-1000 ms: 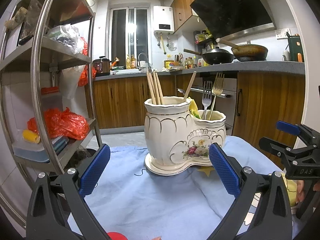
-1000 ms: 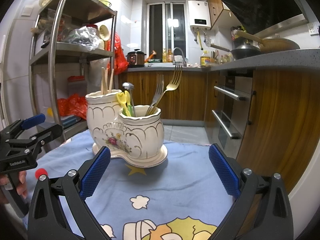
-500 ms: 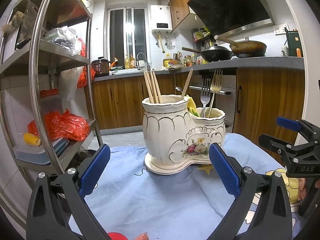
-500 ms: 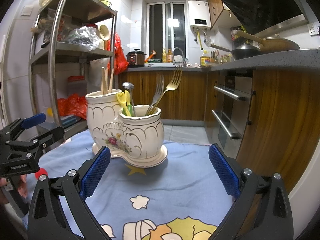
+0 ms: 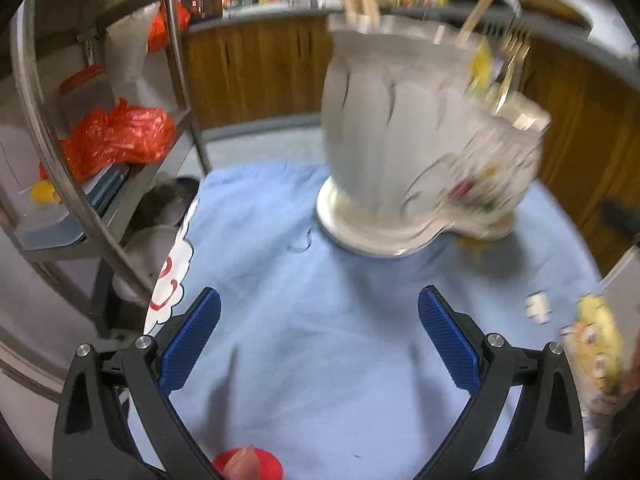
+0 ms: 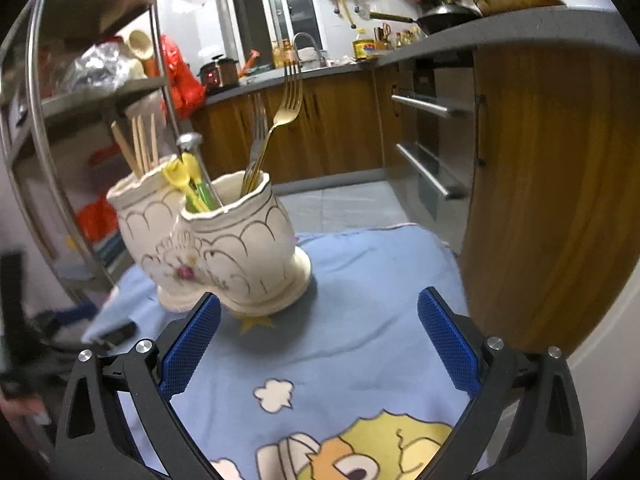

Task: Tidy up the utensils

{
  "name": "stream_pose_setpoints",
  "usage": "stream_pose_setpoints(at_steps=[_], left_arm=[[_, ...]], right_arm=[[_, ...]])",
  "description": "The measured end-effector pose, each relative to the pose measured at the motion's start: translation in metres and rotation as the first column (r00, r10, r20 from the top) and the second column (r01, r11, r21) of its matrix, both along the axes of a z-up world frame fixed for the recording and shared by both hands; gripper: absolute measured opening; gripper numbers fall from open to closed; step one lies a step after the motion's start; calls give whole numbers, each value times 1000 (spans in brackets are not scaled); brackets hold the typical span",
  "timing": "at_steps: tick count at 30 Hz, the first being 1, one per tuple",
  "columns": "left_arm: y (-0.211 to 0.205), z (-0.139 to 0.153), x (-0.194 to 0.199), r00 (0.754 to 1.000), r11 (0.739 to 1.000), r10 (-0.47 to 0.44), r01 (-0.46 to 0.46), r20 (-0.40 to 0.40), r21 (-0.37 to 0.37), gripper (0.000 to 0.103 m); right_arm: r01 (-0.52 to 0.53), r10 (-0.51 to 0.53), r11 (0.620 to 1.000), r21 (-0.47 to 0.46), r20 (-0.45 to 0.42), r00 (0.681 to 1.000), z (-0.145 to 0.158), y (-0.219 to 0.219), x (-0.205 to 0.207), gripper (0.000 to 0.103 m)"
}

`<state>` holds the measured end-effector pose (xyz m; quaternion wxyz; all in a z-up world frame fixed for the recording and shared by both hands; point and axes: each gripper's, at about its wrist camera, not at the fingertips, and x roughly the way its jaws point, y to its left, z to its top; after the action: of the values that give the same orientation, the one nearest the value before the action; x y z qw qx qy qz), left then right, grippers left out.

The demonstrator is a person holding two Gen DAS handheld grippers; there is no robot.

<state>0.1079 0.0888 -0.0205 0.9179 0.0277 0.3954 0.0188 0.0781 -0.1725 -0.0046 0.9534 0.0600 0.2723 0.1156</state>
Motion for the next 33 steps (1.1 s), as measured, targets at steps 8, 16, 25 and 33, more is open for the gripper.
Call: stream_pose_setpoints(at_steps=[8, 16, 25, 33], left_arm=[[13, -27, 22, 991, 999, 43, -46, -128, -19, 99], [14, -29, 21, 991, 999, 43, -45, -129, -14, 99], [14, -29, 22, 991, 999, 43, -45, -129, -14, 99], [14, -29, 22, 991, 999, 43, -45, -129, -14, 99]], right_arm=[[-126, 125, 991, 49, 28, 992, -3, -7, -1, 98], [-138, 138, 983, 121, 12, 990, -6, -27, 3, 98], [-101, 95, 985, 141, 51, 994, 3, -37, 9, 98], [-99, 94, 984, 146, 36, 995, 1, -43, 14, 98]])
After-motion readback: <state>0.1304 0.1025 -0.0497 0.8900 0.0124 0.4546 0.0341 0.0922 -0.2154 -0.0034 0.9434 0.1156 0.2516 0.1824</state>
